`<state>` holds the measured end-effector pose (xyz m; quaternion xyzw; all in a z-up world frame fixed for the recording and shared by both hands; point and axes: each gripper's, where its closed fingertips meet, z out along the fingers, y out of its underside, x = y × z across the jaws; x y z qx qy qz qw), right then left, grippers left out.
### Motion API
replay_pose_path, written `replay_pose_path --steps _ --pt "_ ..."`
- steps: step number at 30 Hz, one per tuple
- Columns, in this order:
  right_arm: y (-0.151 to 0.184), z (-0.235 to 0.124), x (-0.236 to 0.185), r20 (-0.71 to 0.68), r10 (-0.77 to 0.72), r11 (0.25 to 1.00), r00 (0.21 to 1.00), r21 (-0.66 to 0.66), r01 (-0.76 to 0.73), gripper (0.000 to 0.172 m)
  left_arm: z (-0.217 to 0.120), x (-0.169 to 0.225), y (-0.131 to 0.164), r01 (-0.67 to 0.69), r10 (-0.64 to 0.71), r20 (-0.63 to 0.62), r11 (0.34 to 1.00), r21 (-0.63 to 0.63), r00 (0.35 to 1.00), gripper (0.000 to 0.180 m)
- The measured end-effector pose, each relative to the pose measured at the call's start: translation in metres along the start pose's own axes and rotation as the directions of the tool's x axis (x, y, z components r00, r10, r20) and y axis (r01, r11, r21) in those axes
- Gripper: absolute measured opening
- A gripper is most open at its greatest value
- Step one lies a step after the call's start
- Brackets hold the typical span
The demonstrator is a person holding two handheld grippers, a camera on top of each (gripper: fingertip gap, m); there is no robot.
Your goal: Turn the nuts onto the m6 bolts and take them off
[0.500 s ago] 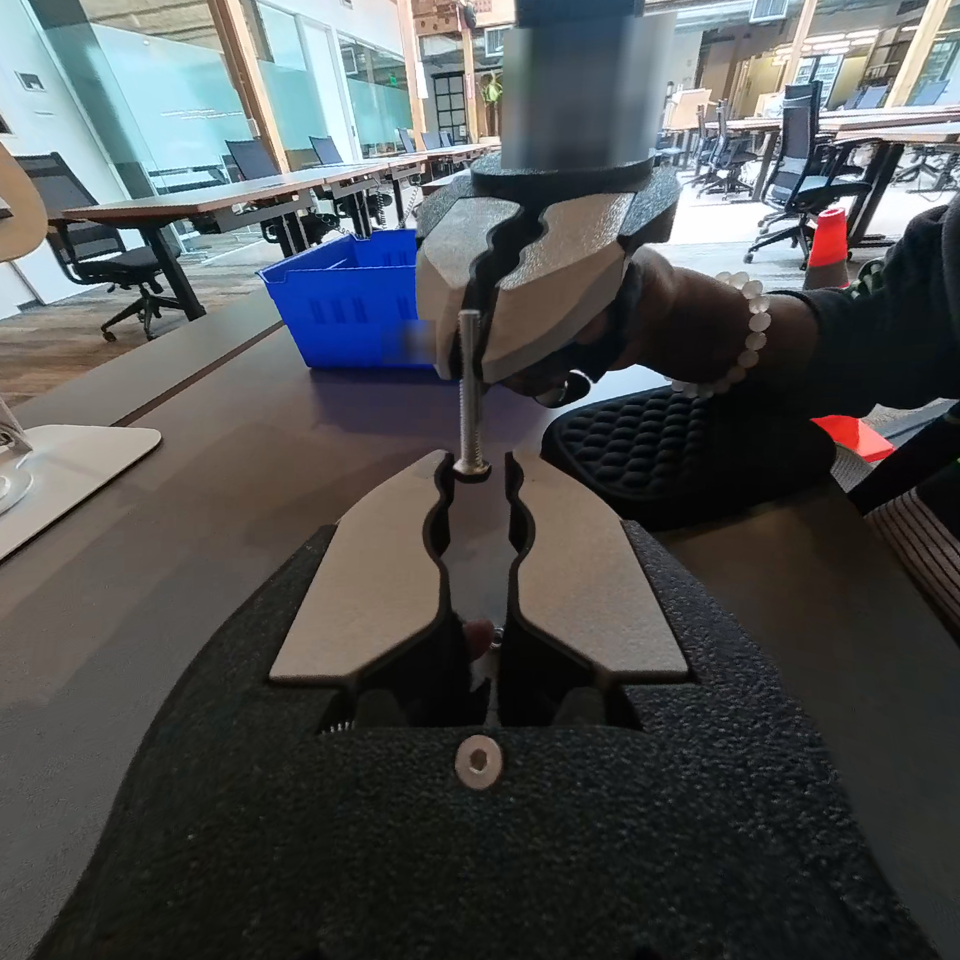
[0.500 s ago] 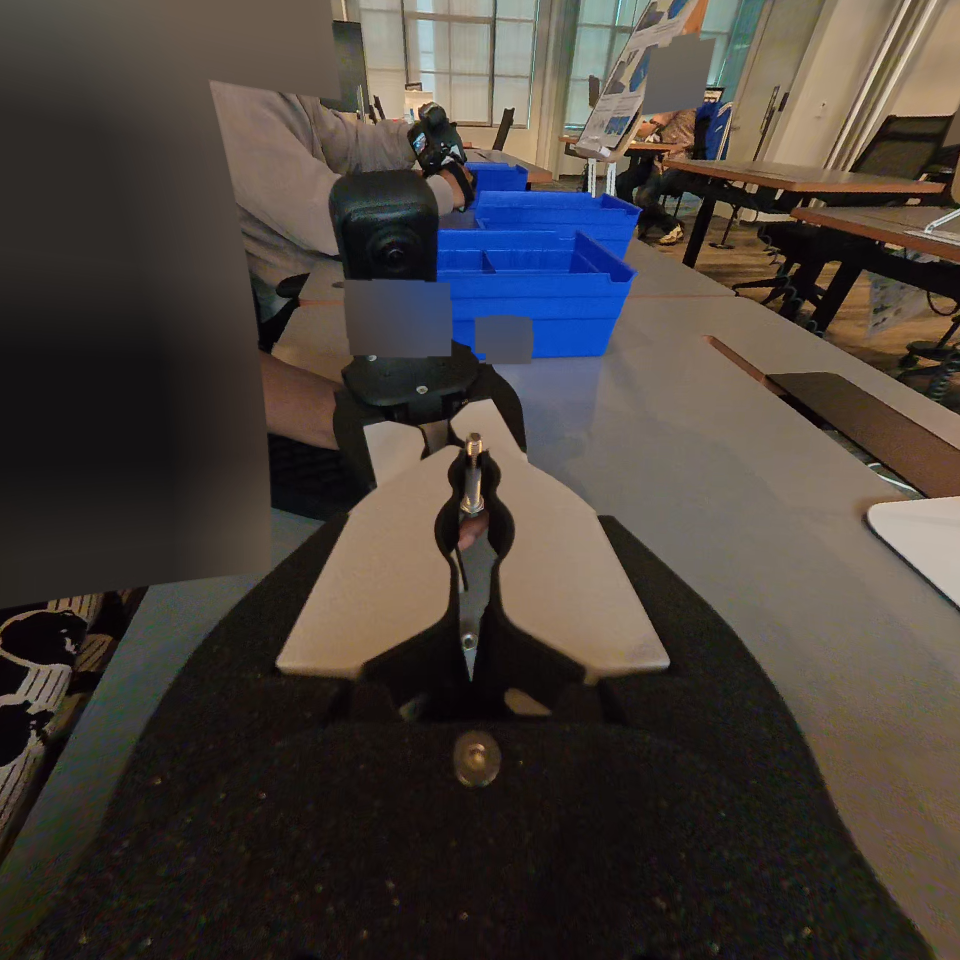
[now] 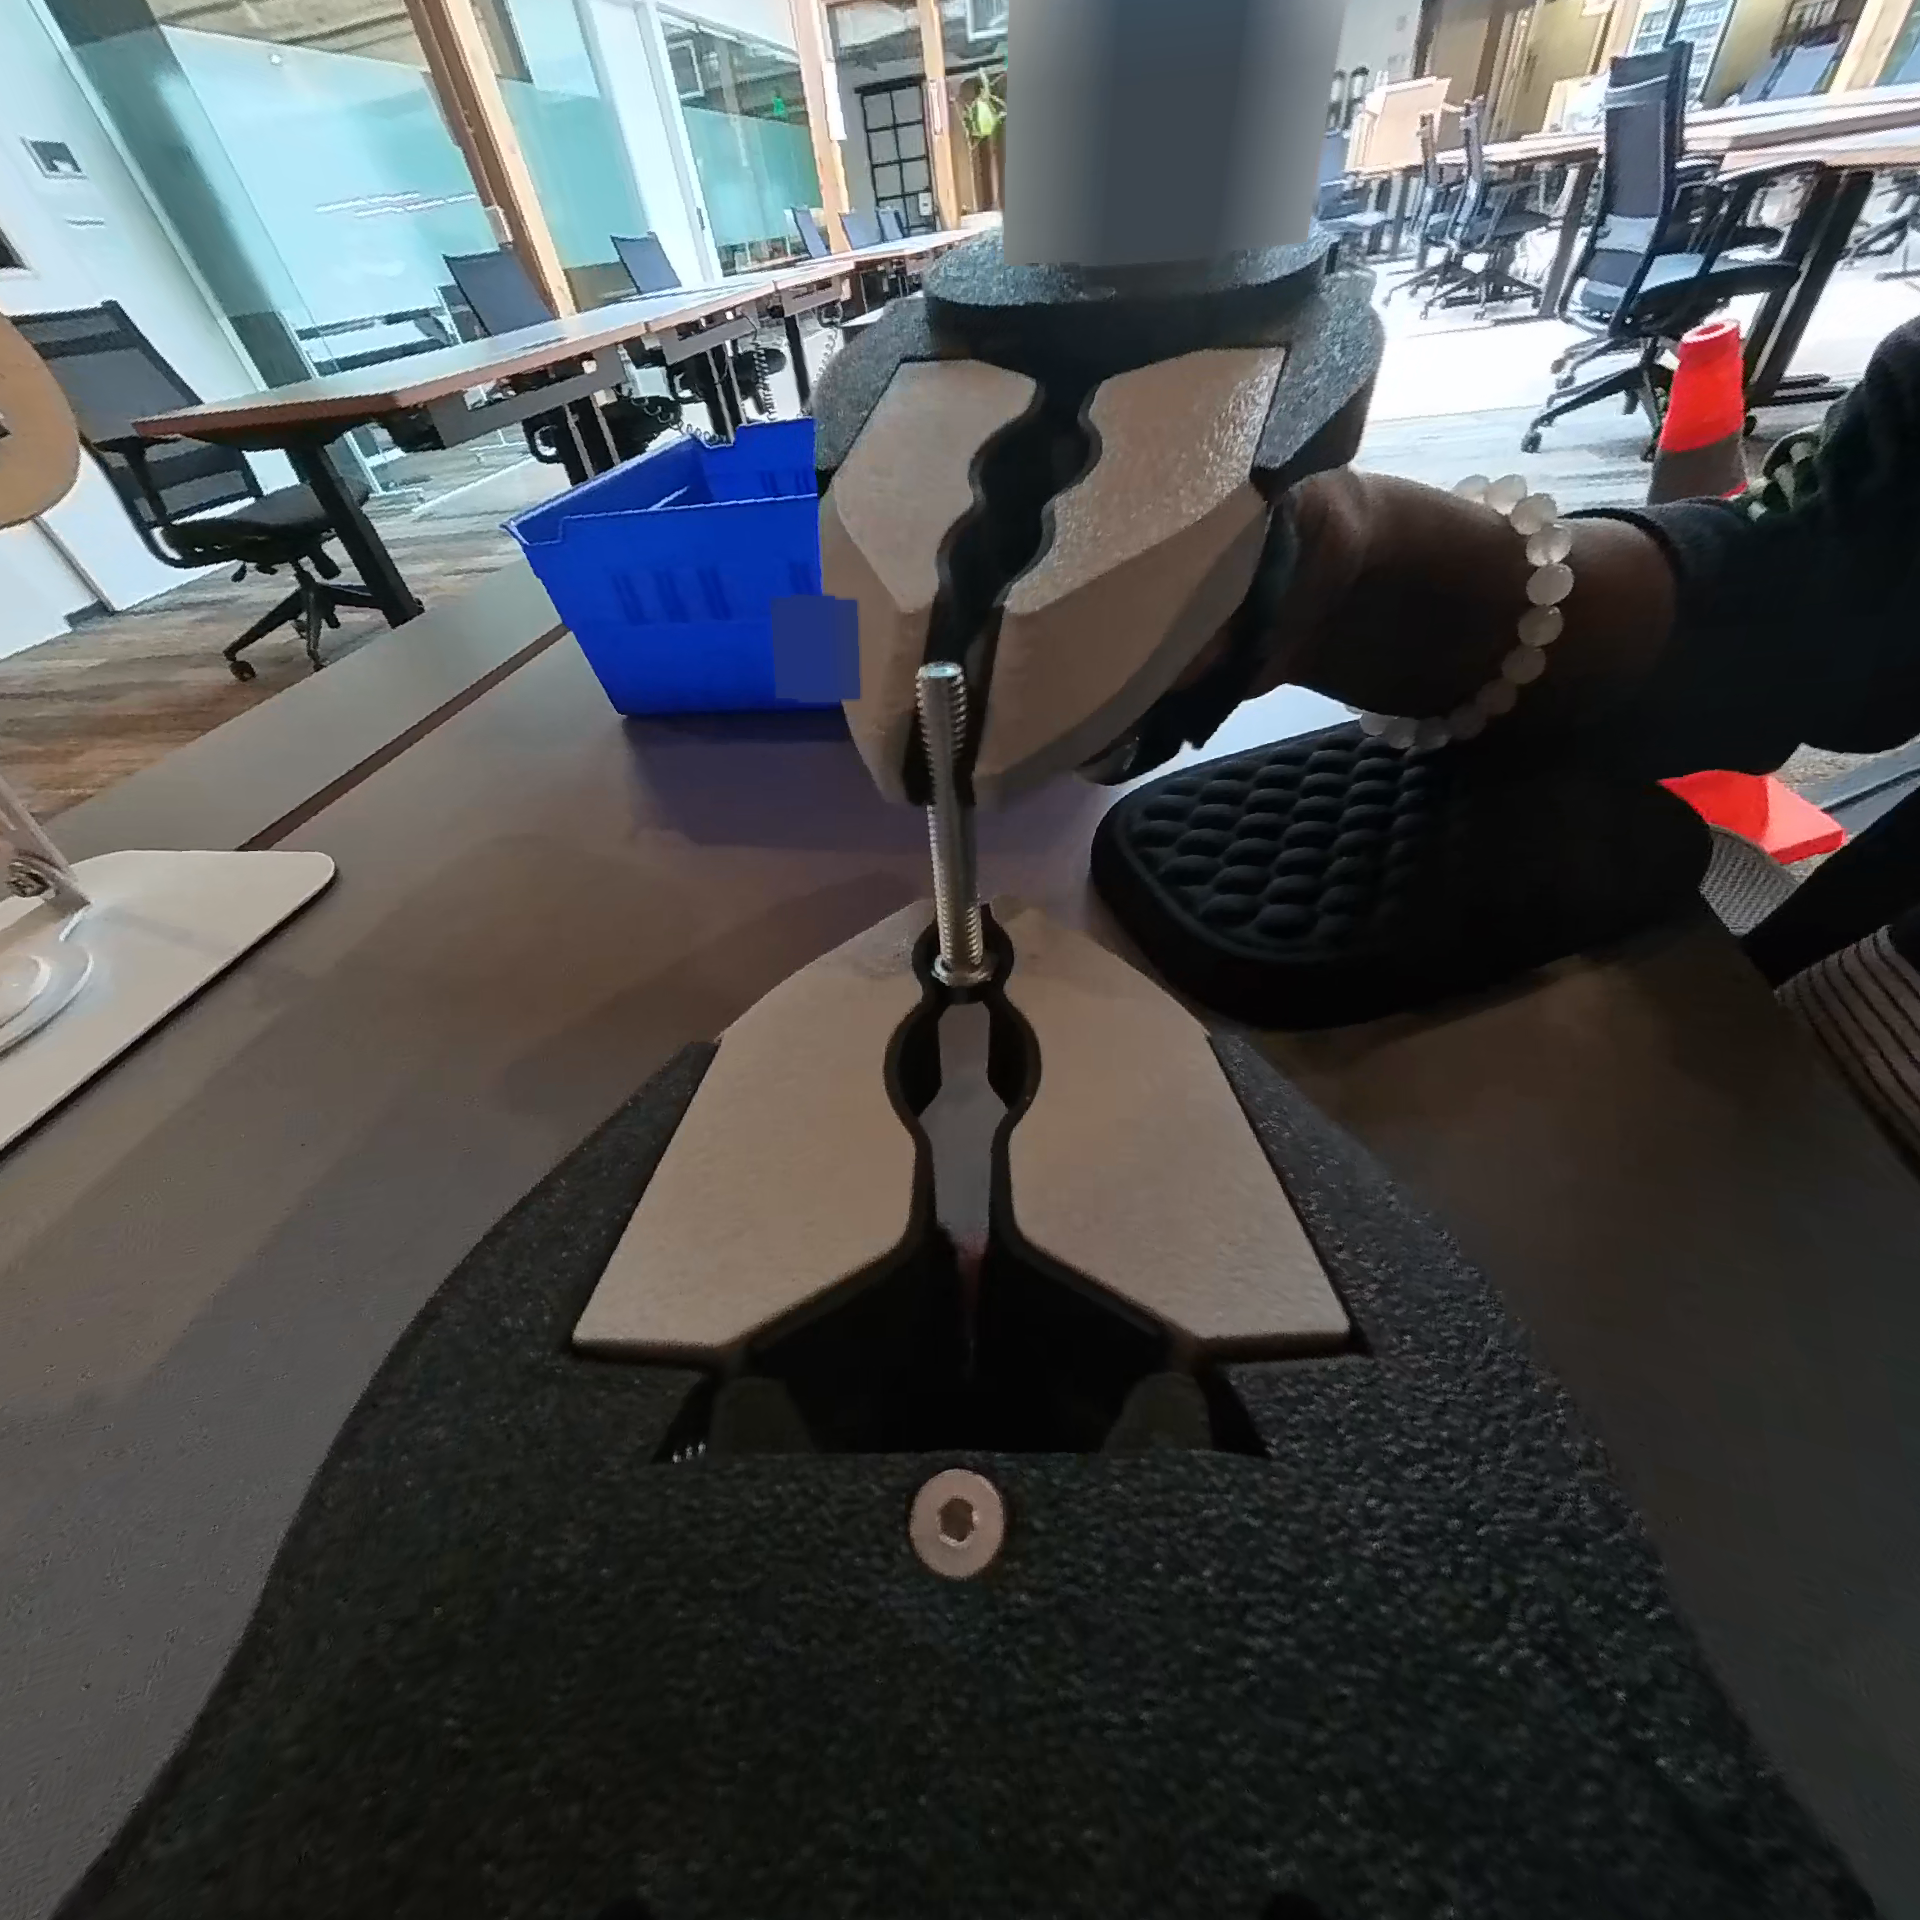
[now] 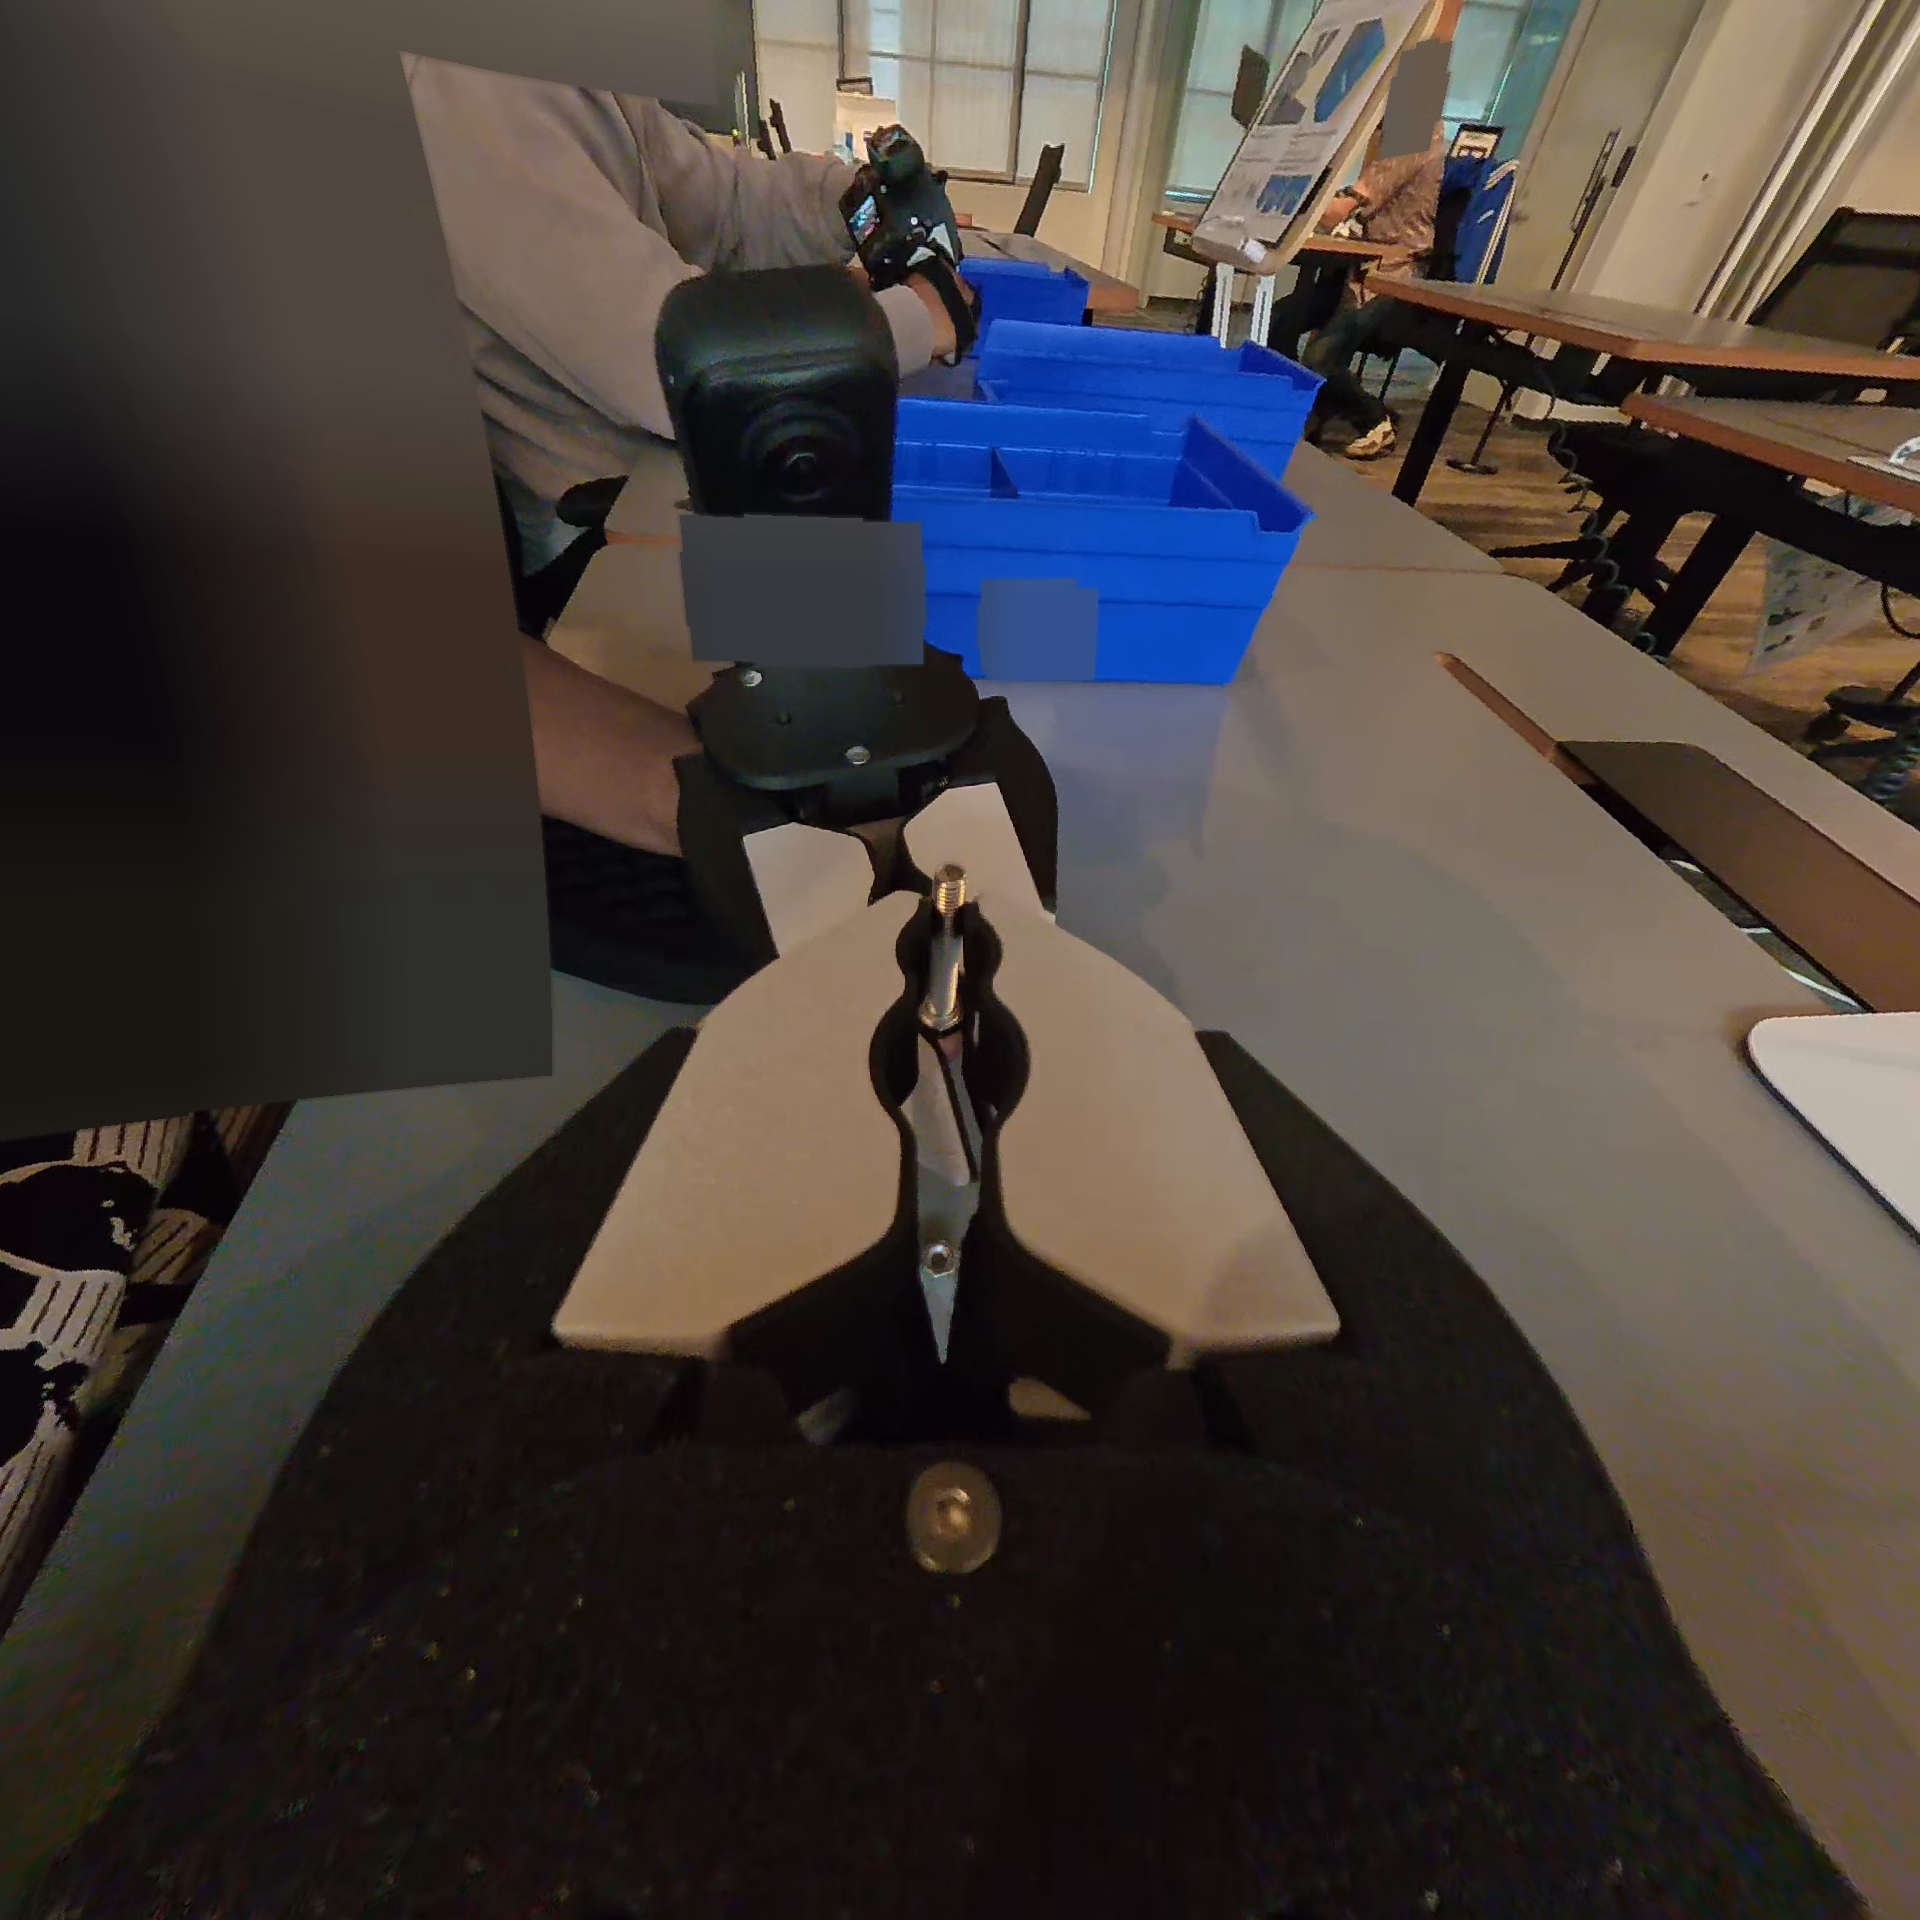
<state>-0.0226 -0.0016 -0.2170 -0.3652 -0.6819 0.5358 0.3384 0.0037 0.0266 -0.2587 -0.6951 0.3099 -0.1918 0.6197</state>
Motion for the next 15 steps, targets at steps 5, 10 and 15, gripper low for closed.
replay_pose_path --steps 5,10,15 --pt "0.003 -0.004 0.005 -0.016 -0.035 0.999 0.999 -0.019 0.035 0.029 -0.008 -0.011 -0.005 0.019 -0.020 0.028 1.000 0.020 0.999 0.003" --pt "0.076 -0.009 -0.005 0.101 0.017 0.884 0.995 -0.467 0.032 0.052 -0.032 -0.038 -0.004 0.028 -0.032 0.082 0.998 0.054 0.996 0.003" --pt "0.127 -0.004 -0.019 0.166 0.031 0.692 0.986 -0.715 0.099 0.041 -0.040 -0.048 0.008 0.014 -0.018 0.082 0.998 0.057 0.996 0.003"
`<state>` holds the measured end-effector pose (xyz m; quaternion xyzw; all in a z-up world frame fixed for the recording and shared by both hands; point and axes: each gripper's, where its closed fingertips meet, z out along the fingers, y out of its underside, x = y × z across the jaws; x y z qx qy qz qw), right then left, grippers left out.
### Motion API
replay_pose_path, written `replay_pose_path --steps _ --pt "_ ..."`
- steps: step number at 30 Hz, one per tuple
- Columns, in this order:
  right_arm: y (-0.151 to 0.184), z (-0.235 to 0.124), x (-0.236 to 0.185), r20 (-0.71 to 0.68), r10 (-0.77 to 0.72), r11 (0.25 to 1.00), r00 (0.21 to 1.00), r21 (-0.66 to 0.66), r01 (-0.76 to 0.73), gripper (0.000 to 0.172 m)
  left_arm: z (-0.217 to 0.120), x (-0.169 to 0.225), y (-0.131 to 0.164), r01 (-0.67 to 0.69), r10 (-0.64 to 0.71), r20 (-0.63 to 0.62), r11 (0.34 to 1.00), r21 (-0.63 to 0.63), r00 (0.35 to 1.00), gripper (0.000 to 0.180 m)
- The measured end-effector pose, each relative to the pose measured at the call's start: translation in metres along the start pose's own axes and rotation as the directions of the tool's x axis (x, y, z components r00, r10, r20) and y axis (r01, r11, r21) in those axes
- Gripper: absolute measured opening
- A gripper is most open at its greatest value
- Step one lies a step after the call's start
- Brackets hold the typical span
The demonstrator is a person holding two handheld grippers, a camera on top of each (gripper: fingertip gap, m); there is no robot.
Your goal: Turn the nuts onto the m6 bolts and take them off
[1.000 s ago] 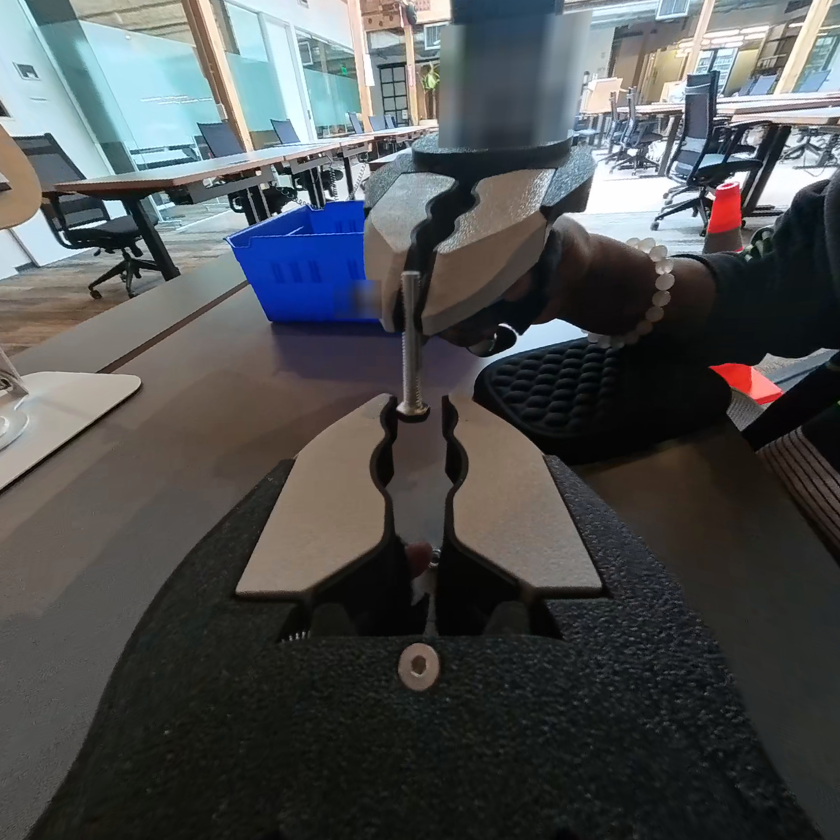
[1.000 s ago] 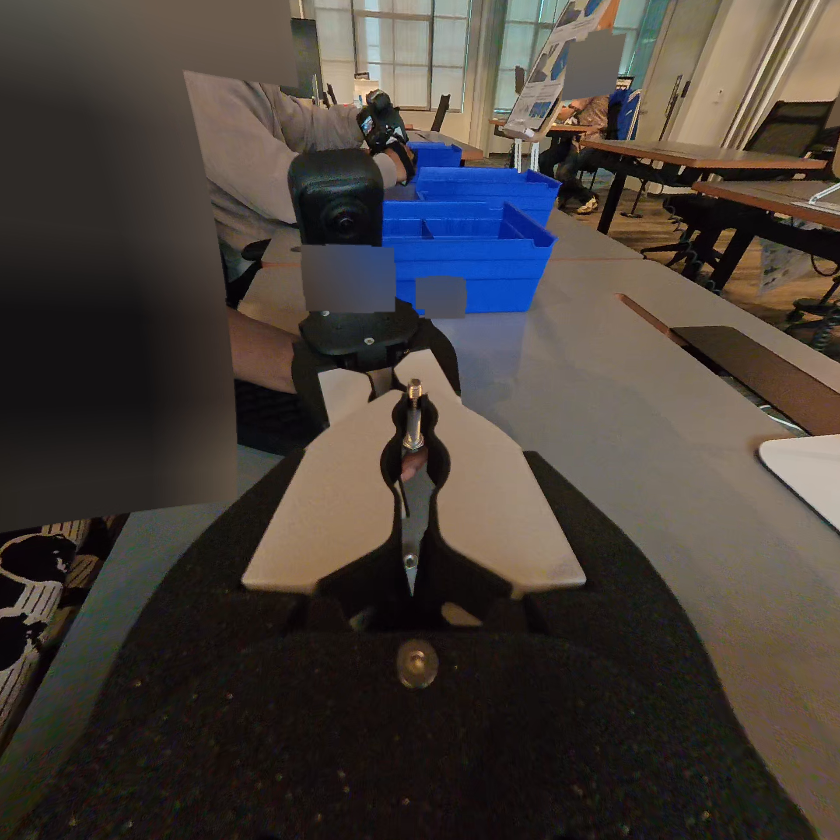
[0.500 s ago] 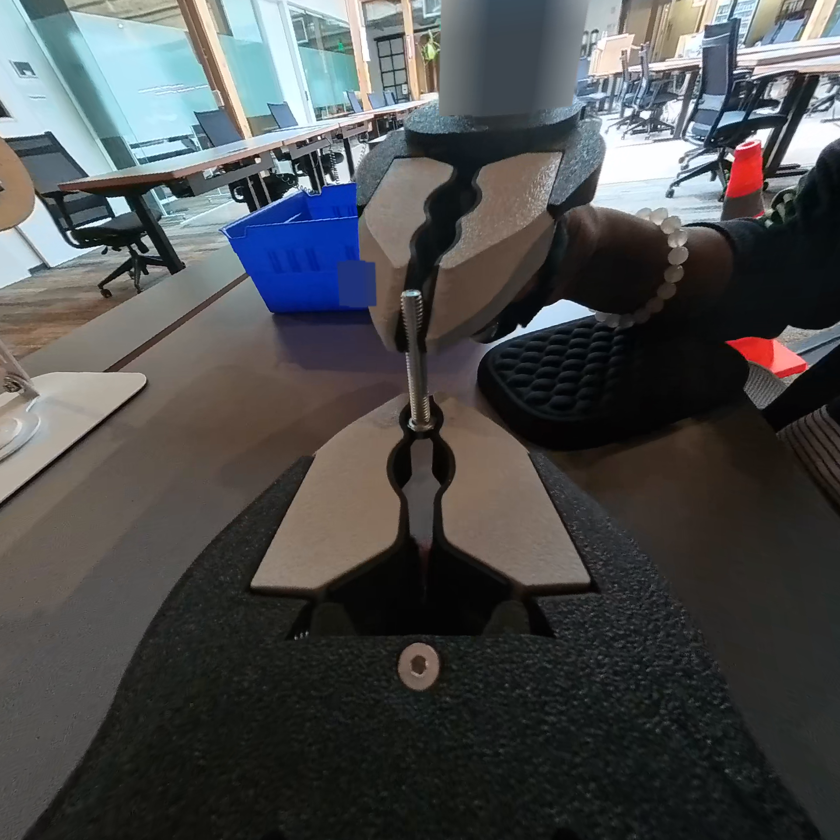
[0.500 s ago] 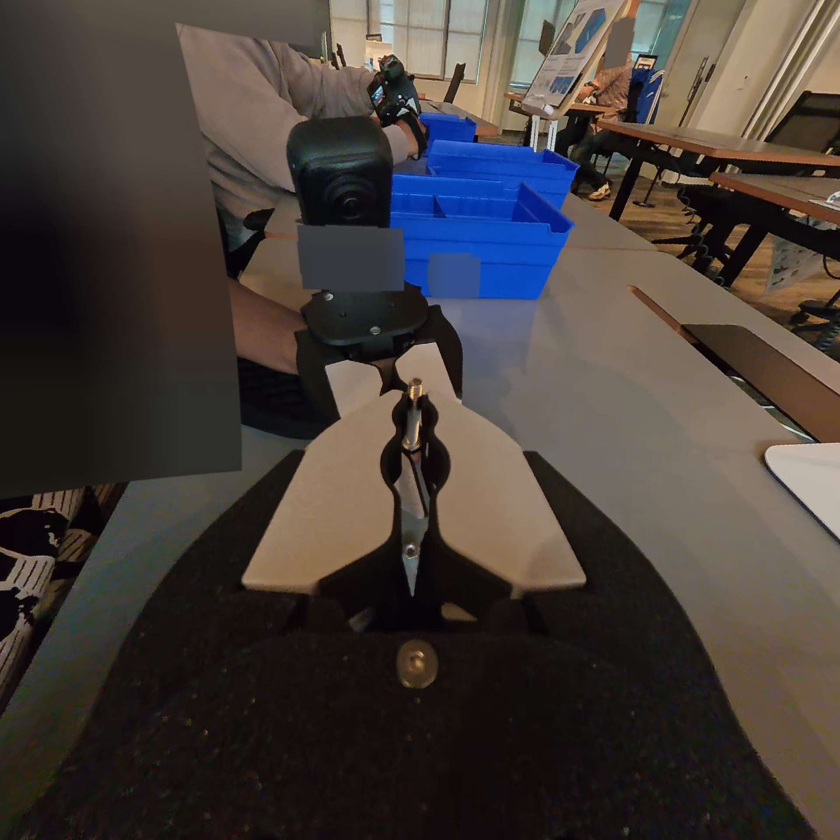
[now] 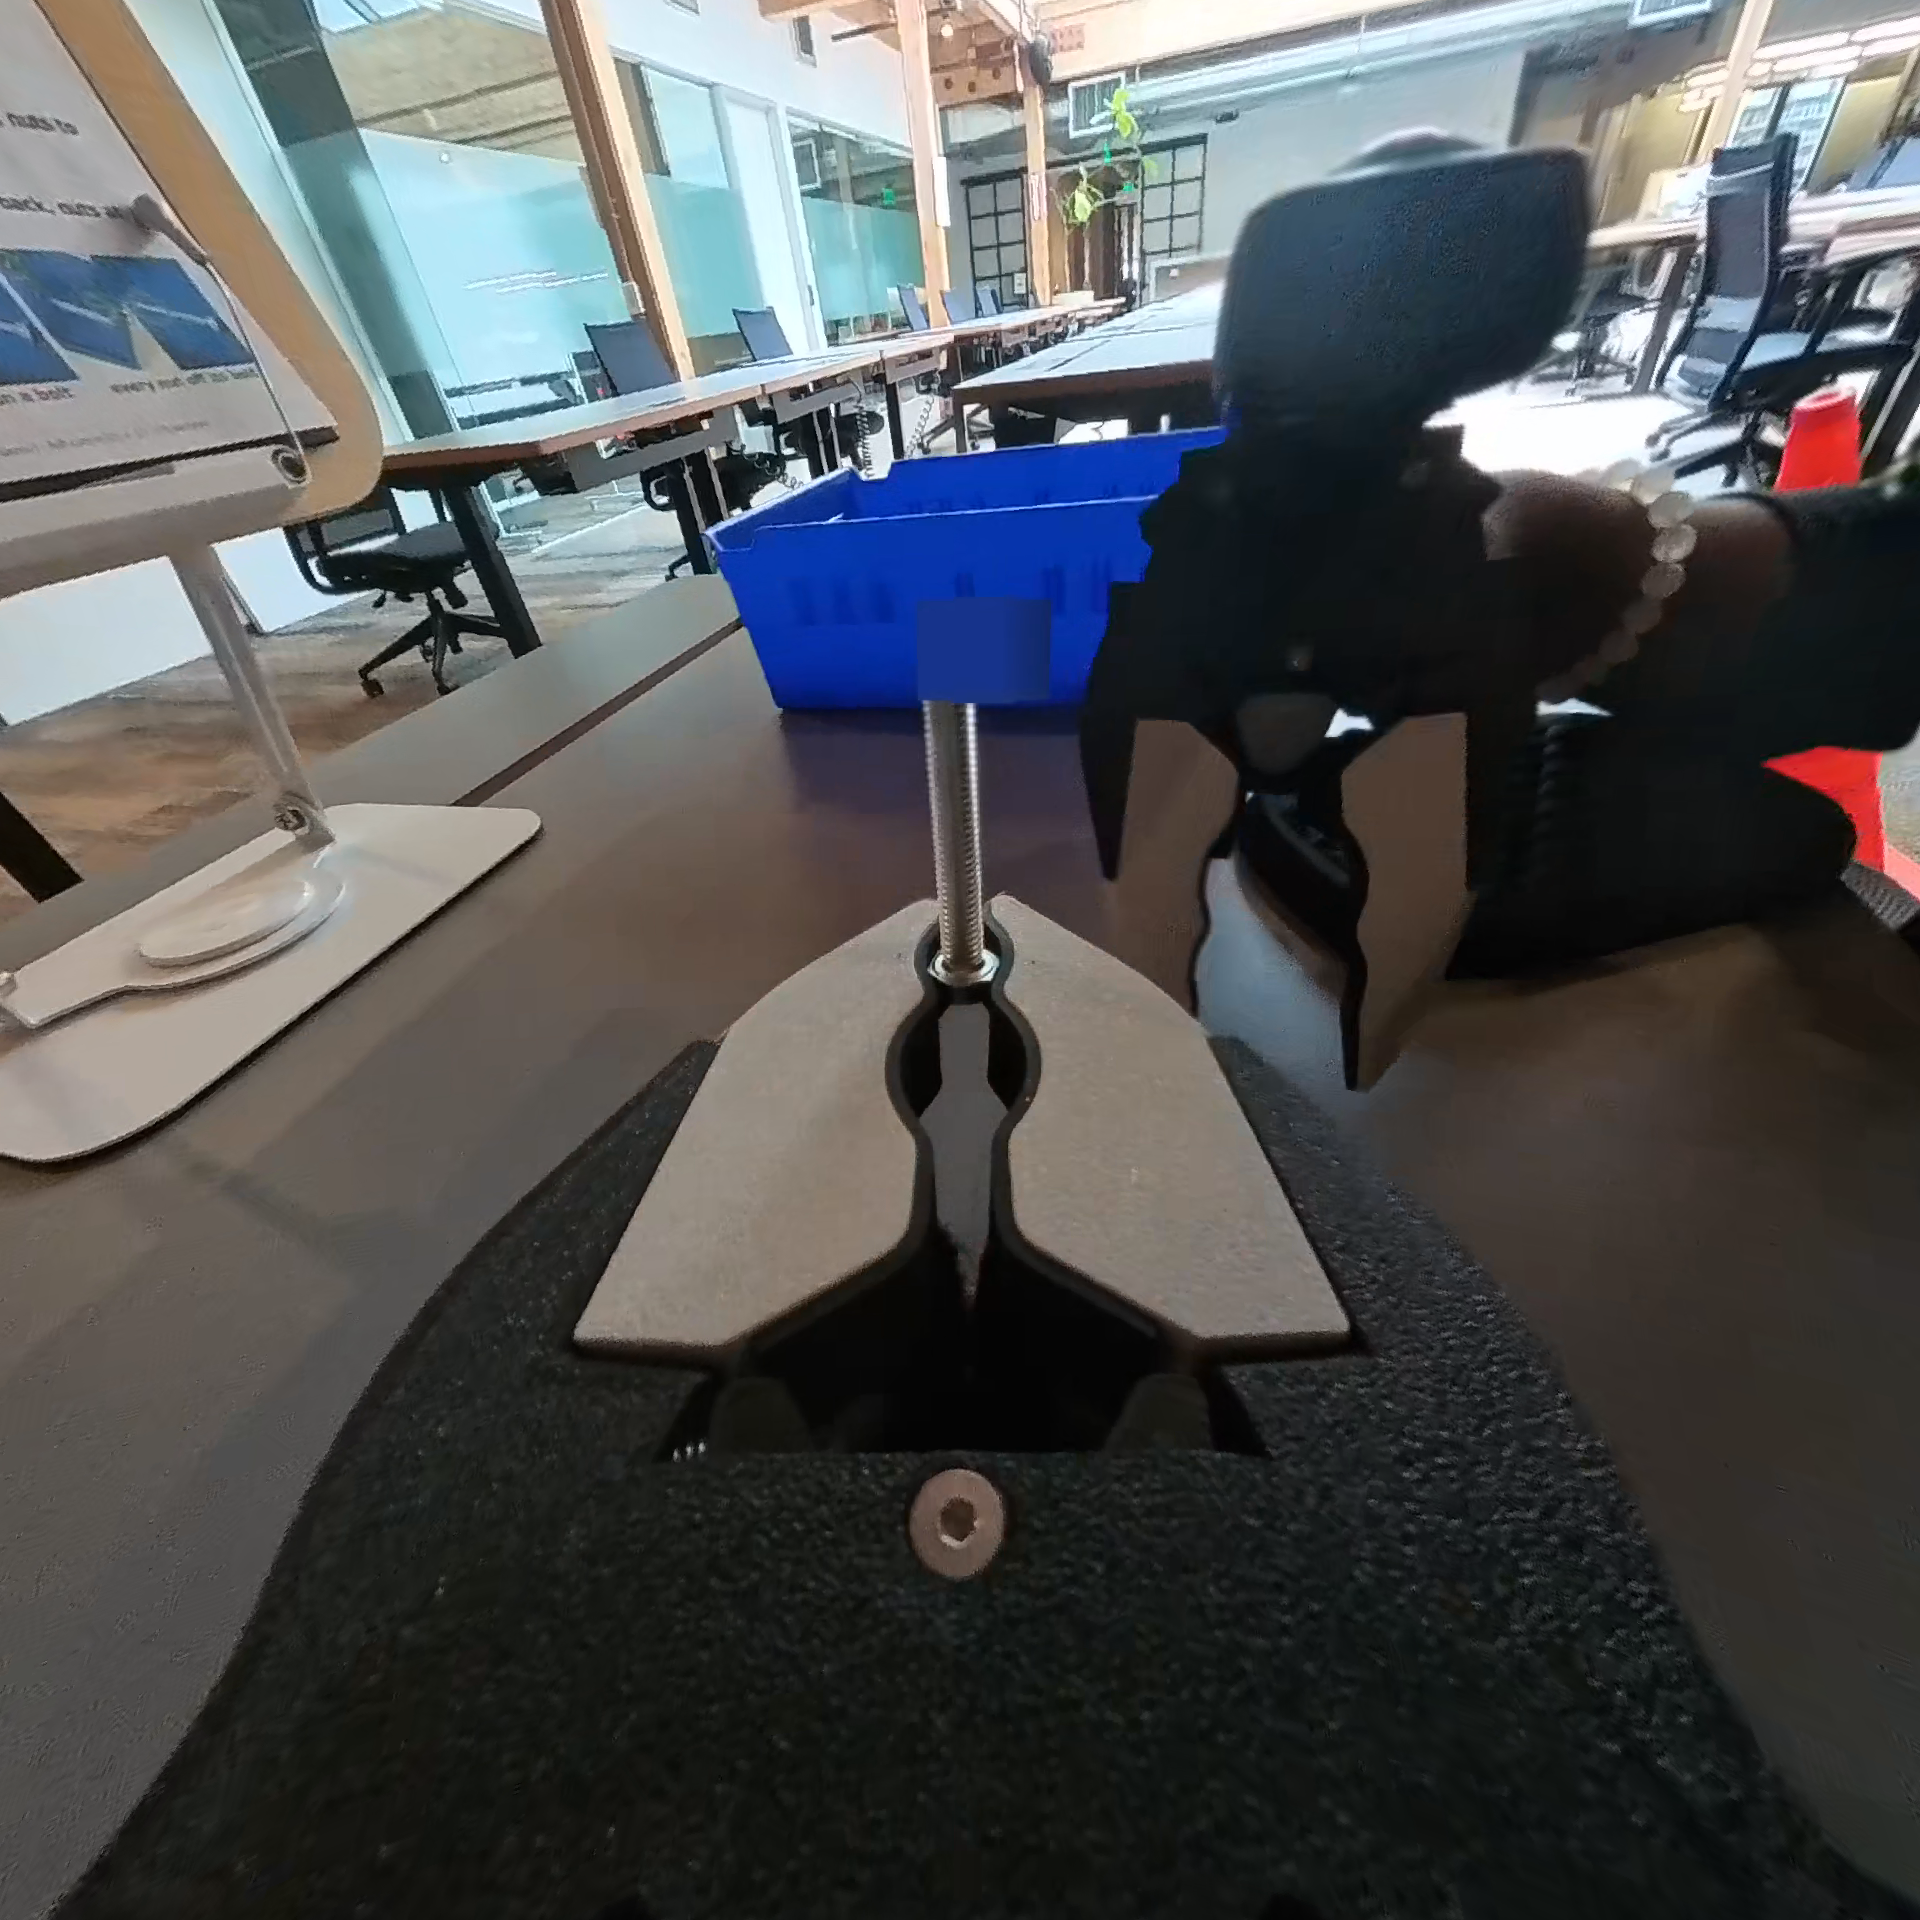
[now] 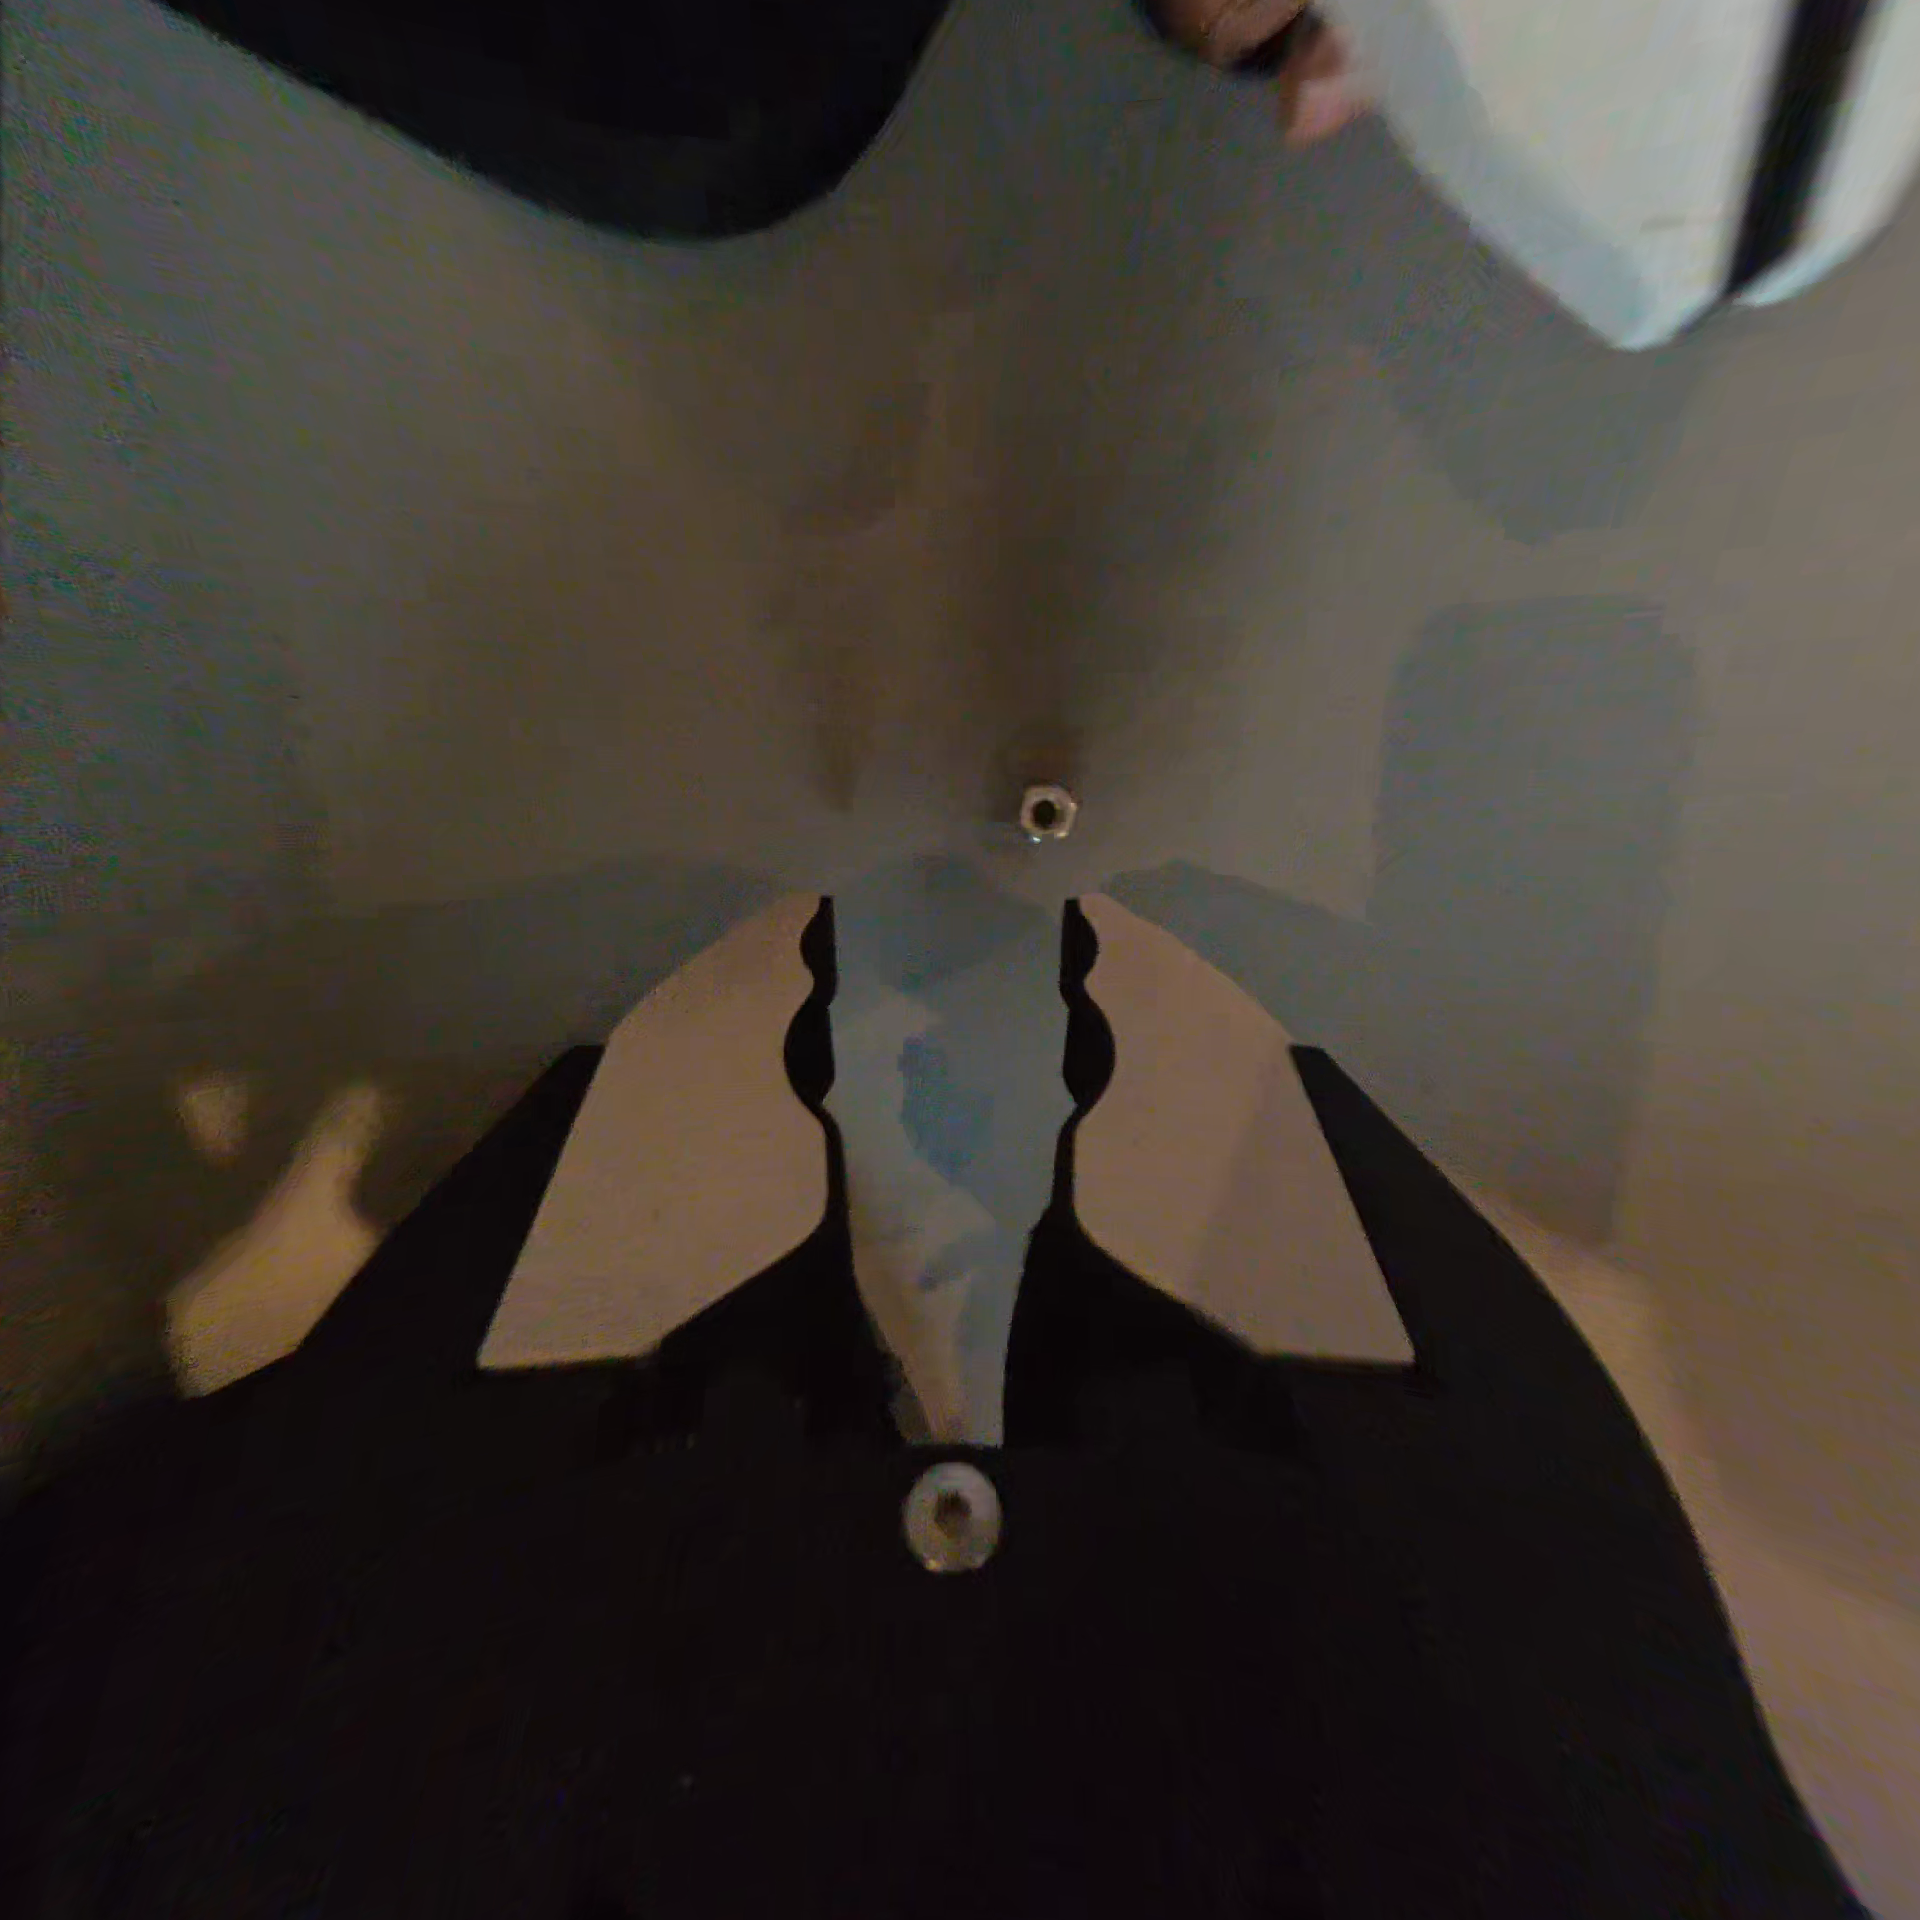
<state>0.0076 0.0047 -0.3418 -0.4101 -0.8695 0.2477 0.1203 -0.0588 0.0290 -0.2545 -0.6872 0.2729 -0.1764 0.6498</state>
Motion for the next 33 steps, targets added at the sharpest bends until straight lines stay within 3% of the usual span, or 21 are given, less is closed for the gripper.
replay_pose_path --steps 12,21,26,30,33 --pt "-0.010 0.011 0.018 0.060 -0.111 0.973 0.992 -0.195 0.121 0.023 -0.002 -0.009 0.002 0.016 -0.016 0.008 1.000 0.009 1.000 0.003" --pt "-0.012 0.015 0.020 0.089 -0.191 0.951 0.977 -0.229 0.207 0.010 -0.002 -0.006 0.002 0.022 -0.022 -0.018 1.000 0.018 1.000 0.003" --pt "-0.038 -0.038 0.004 0.147 -0.344 0.928 0.927 -0.098 0.360 0.010 0.002 0.022 -0.001 0.006 0.002 -0.174 0.999 0.044 0.985 0.003" --pt "-0.064 -0.089 -0.013 0.149 -0.580 0.808 0.801 -0.015 0.589 0.010 0.003 0.054 -0.005 0.009 0.014 -0.345 0.998 0.066 0.938 0.003" --pt "-0.083 -0.105 -0.023 0.162 -0.692 0.715 0.704 0.019 0.699 0.010 0.002 0.067 -0.004 -0.002 0.027 -0.407 0.998 0.060 0.913 0.003"
